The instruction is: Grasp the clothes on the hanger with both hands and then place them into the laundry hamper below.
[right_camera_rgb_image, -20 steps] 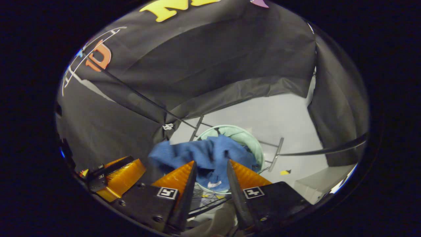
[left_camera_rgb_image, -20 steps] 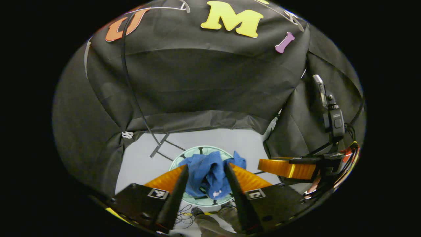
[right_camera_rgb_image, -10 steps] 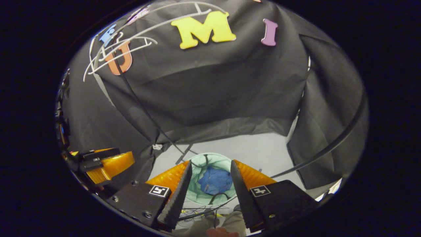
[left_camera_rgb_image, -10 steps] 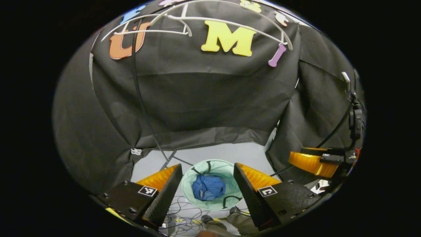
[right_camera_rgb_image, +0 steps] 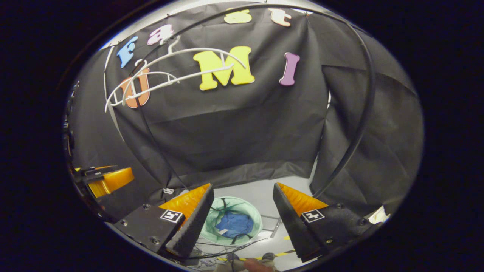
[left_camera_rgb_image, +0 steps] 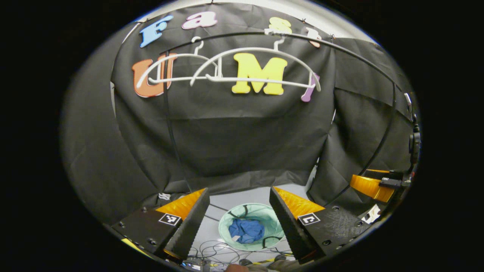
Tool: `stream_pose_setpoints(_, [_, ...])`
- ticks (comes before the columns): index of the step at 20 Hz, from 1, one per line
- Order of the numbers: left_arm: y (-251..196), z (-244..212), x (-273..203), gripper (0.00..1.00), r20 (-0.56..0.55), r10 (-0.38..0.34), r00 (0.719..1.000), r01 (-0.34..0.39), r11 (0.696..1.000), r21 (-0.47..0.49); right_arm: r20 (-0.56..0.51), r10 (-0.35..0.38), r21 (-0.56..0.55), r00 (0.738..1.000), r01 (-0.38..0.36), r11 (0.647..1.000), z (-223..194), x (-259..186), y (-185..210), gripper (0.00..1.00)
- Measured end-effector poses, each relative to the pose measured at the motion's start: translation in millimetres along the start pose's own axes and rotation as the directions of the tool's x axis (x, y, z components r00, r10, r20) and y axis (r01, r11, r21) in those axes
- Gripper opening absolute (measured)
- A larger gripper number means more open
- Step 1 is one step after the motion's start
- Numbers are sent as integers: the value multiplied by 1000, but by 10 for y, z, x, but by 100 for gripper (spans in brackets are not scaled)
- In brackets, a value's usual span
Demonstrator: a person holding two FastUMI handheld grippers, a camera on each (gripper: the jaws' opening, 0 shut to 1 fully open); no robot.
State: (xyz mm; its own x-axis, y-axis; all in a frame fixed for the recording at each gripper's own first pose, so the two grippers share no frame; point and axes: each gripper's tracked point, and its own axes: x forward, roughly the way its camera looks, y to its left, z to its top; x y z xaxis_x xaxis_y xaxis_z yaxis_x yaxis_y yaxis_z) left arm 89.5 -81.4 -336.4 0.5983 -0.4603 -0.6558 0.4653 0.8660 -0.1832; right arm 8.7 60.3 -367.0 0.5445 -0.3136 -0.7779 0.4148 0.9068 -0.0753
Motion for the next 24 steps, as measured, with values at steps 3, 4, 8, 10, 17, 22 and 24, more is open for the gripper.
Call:
stream_pose_setpoints(3, [97, 181, -332, 96, 67, 49, 997, -50, 999, 17, 64, 24, -6, 998, -23, 1000, 160, -220, -62, 99])
stream_pose_setpoints(4, [118, 248, -455, 100, 88, 69, 994, -72, 997, 25, 85, 36, -3, 996, -36, 999, 218, -312, -107, 99])
stream_pose_setpoints(8, [103, 420, -1002, 100, 181, 152, 972, -159, 987, 22, 183, 54, -43, 982, -47, 998, 414, -807, -440, 99])
stream_pose_setpoints(10, [39, 529, -1311, 96, 244, 187, 952, -192, 981, -2, 248, 64, -67, 967, -49, 997, 550, -1142, -671, 100])
stream_pose_setpoints(17, [-622, 781, -2618, 100, 467, 255, 847, -292, 956, 7, 483, 149, -133, 863, -96, 987, 864, -2423, -1318, 99])
stream_pose_setpoints(22, [-980, 1068, -3336, 100, 635, 212, 742, -312, 949, 48, 600, 206, -134, 773, -157, 978, 1069, -3035, -1569, 99])
stream_pose_setpoints(24, [-1037, 1097, -3490, 100, 664, 204, 720, -311, 949, 45, 630, 204, -131, 749, -157, 979, 1107, -3197, -1667, 99])
